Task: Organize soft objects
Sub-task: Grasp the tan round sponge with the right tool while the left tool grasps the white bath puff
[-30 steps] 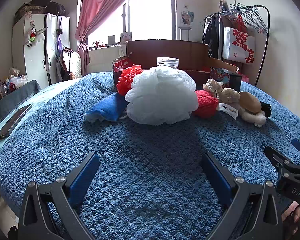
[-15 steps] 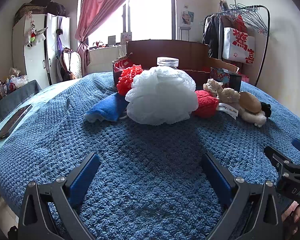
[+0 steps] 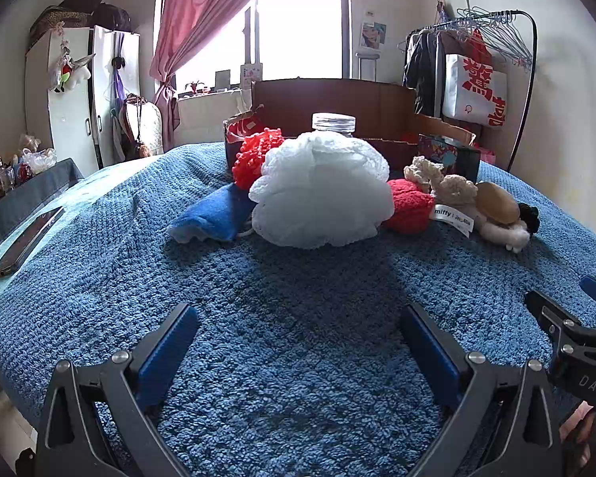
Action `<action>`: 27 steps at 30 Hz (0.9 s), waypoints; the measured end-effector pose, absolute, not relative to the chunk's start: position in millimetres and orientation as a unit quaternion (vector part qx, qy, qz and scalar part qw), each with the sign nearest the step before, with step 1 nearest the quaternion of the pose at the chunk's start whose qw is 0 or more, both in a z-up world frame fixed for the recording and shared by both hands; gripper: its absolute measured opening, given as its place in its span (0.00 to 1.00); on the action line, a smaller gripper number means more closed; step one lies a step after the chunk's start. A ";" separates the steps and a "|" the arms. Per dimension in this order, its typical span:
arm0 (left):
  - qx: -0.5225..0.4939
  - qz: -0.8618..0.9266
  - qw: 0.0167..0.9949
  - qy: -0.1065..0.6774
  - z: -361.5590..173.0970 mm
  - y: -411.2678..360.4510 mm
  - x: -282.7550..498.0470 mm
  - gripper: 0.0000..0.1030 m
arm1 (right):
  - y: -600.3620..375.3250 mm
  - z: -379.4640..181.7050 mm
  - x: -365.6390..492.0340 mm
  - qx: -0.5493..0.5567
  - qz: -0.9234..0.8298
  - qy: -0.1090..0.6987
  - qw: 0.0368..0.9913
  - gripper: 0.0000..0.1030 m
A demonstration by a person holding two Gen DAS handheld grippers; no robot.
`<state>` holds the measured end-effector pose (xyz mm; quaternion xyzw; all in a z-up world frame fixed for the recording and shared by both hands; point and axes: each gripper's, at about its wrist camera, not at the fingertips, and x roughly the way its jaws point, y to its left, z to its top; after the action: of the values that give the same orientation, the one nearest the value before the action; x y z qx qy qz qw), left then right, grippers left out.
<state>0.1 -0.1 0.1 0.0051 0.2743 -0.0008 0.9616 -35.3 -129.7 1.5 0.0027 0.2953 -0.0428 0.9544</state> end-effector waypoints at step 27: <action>0.016 -0.028 0.964 0.265 54.1 15.8 31.5 1.00 | -156.8 39.6 -0.1 0.003 -0.018 0.303 0.953 1.00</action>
<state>31.5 15.8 54.1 0.0165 0.2648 -0.0281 0.9637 -0.1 -156.8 39.6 0.0026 0.3026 -0.0182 0.9530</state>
